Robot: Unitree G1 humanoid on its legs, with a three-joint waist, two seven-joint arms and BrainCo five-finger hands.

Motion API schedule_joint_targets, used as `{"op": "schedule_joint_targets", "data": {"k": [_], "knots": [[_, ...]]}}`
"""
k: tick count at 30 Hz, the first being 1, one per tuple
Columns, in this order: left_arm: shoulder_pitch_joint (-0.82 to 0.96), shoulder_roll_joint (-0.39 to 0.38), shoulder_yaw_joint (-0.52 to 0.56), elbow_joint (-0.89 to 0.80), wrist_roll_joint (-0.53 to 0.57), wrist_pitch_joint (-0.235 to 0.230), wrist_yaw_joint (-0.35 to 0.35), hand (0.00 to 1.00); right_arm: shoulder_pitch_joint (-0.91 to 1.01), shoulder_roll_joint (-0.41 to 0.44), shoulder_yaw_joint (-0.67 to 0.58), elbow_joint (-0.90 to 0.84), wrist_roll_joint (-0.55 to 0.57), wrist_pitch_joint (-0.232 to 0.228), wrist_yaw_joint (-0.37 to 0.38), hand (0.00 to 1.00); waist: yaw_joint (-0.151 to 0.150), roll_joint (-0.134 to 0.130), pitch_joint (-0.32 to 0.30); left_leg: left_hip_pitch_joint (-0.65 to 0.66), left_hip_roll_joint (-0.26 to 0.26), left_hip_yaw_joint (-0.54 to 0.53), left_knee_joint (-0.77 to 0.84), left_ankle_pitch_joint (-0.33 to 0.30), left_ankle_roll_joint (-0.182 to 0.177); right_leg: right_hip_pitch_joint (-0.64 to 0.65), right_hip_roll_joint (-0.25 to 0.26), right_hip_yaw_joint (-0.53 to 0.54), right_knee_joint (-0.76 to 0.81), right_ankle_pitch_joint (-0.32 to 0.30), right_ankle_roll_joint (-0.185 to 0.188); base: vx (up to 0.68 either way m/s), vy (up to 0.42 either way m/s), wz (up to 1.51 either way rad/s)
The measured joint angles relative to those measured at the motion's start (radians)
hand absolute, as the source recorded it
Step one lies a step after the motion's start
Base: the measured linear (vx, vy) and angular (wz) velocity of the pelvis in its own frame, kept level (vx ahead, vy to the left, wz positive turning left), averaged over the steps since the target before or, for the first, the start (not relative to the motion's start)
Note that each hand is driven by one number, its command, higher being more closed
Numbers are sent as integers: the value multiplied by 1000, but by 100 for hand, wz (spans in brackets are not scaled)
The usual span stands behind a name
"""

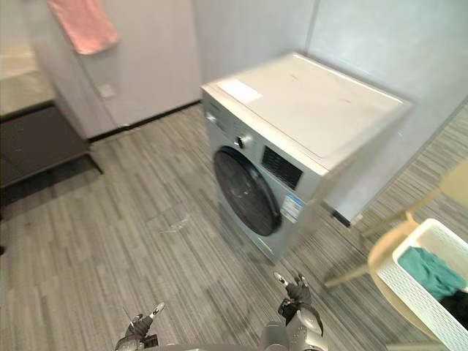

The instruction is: Pick up the laundry basket with both hands and put the clothes into the washing machine.

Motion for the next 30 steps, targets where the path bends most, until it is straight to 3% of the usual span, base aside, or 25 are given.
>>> {"op": "schedule_joint_targets", "data": {"k": [1,3,5,8,9,11,13,15,17,18,20,21,22,26,30], "knots": [[-19,-35,2,-5,1,2,-1,0,14,-13,2,-35,-1,-6,0,0,-5,16,6,16,-5,0,-61,39,29,-1,15,-5,-23,7,-10,82,-194,-16],[-35,-63,-11,-4,1,8,-14,0,22,-34,40,-41,-2,-4,4,0,1,26,8,48,-8,3,-96,70,18,4,27,-12,-20,4,-14,116,-118,-2],[-35,-65,-18,-34,3,7,-18,0,31,-37,69,-77,-17,-3,4,0,3,18,15,41,-2,1,-50,84,22,27,20,-18,-20,-8,-15,81,-93,16],[-35,-68,-47,-108,1,5,-18,0,52,-42,104,-150,-49,-3,1,0,4,8,34,-83,37,-54,260,80,22,107,-21,-63,-50,-10,-14,33,-89,47],[-31,-69,-60,-139,6,3,-19,0,59,-48,116,-178,-51,-1,-1,0,8,23,46,-133,69,-92,399,81,22,139,-19,-73,-55,-19,-9,-3,-22,24],[6,-68,-73,-165,18,3,-18,0,60,-58,147,-226,-64,0,-7,0,5,43,51,-181,82,-164,532,85,18,146,-22,-61,-31,-51,-2,-34,42,-3],[28,-68,-80,-170,18,2,-16,0,61,-60,158,-266,-80,1,-15,0,7,51,51,-206,78,-189,565,114,6,134,-40,-31,-32,-58,-8,19,123,-25],[43,-62,-78,-176,17,2,-6,0,69,-50,187,-314,-81,0,-25,0,9,35,55,-242,71,-191,581,143,29,116,-60,-7,-47,-49,-18,72,155,-29],[58,-59,-76,-194,17,1,9,0,70,-54,217,-367,-90,0,-25,0,10,29,55,-238,80,-191,499,104,78,85,-65,14,-55,-26,-4,84,106,-33],[60,-59,-79,-193,18,2,8,0,69,-59,230,-402,-101,-2,-25,0,5,26,57,-200,79,-193,353,97,90,77,-72,27,-57,-18,8,115,158,-28],[63,-59,-80,-186,19,1,10,0,65,-89,245,-436,-130,-9,-23,0,6,39,49,-132,63,-205,117,164,71,69,-72,40,-74,-5,31,119,225,-26],[56,-57,-81,-157,27,1,11,0,50,-116,247,-433,-143,-14,-19,0,2,52,37,-110,51,-204,65,181,32,72,-67,44,-102,14,62,108,269,-6],[48,-47,-88,-131,41,2,10,0,42,-127,246,-433,-163,-18,-14,0,-3,35,33,-108,23,-200,35,170,17,84,-88,44,-153,51,90,103,277,5],[38,3,-124,-97,78,2,5,0,8,-145,235,-430,-168,-22,25,0,5,21,31,-75,-21,-181,-30,164,8,155,-115,42,-313,176,104,61,236,5],[43,41,-127,-79,77,2,5,0,-63,-191,232,-421,-167,-30,34,0,6,25,31,-65,-25,-167,-48,164,8,152,-116,47,-335,204,115,-8,48,-11]]}}
